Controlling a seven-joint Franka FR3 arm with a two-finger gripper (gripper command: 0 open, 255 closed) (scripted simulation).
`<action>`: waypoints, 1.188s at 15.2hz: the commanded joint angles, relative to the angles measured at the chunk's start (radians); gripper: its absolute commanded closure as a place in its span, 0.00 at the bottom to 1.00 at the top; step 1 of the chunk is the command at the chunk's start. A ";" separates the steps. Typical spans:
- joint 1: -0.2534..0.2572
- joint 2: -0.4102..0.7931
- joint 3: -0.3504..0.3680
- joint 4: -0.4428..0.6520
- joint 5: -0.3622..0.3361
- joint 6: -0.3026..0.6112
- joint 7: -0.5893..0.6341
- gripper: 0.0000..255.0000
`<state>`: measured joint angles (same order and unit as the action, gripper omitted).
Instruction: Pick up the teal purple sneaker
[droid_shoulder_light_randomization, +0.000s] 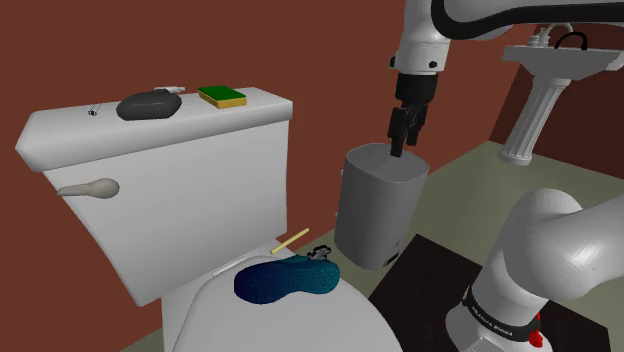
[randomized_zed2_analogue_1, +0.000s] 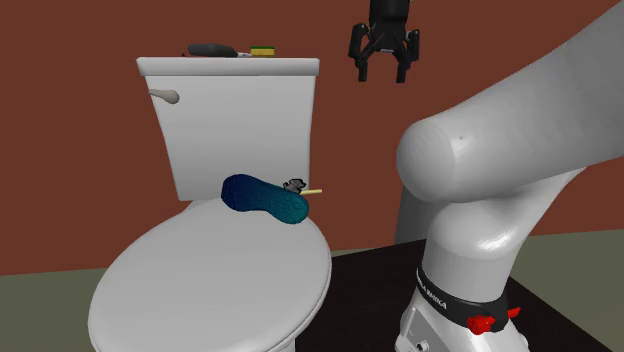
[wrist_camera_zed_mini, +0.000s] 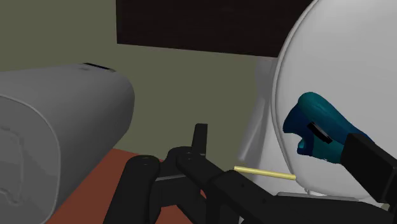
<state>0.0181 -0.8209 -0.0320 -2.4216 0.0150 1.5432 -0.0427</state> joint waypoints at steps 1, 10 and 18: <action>0.000 0.000 0.000 0.000 0.000 0.000 0.000 0.00; 0.139 0.103 0.085 -0.154 0.028 0.348 -0.127 0.00; 0.255 0.267 0.170 -0.231 0.036 0.671 -0.225 0.00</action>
<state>0.2606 -0.5804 0.1281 -2.6466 0.0529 2.1673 -0.2531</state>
